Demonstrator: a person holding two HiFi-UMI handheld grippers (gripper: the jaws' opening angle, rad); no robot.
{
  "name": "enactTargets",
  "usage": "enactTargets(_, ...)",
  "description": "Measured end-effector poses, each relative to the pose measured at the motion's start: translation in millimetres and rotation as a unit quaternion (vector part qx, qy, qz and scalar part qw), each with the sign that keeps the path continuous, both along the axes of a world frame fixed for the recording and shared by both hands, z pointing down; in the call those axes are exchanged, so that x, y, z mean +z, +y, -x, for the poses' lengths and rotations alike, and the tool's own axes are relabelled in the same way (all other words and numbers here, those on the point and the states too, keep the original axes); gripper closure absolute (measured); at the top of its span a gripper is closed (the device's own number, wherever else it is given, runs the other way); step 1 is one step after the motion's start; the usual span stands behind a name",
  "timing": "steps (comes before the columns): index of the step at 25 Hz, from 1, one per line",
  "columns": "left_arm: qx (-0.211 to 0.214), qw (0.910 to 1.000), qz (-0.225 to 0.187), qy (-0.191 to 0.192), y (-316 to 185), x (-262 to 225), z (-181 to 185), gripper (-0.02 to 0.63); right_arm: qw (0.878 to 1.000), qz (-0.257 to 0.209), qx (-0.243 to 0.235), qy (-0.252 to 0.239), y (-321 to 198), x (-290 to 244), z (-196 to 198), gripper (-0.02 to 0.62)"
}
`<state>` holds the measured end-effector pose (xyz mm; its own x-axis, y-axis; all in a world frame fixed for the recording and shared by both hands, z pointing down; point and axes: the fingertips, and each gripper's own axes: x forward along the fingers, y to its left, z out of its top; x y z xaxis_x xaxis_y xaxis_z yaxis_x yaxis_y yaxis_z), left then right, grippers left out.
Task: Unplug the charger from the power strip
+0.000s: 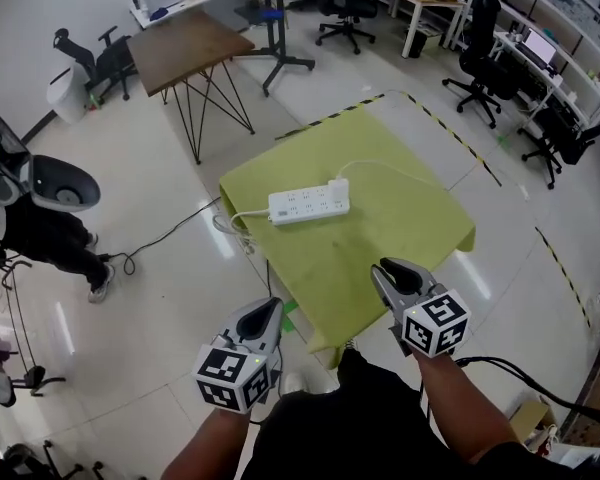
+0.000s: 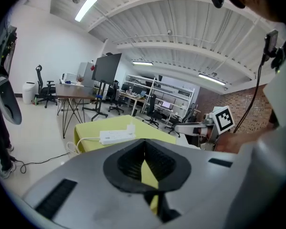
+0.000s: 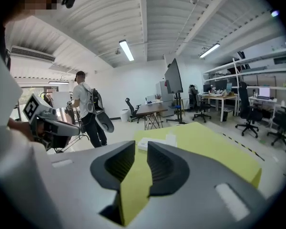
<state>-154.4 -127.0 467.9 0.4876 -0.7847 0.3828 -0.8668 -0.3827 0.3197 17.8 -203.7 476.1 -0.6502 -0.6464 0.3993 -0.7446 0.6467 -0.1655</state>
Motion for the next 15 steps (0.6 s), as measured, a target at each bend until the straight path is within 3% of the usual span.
enactTargets(8,-0.059,0.9980,0.015,-0.017,-45,14,-8,0.600,0.998,0.051,-0.001,0.046,-129,93,14,0.399)
enactTargets(15,-0.090,0.9955,0.027,-0.015,-62,19,-10,0.600,0.996,0.064,0.001,0.064,-204,133,44,0.322)
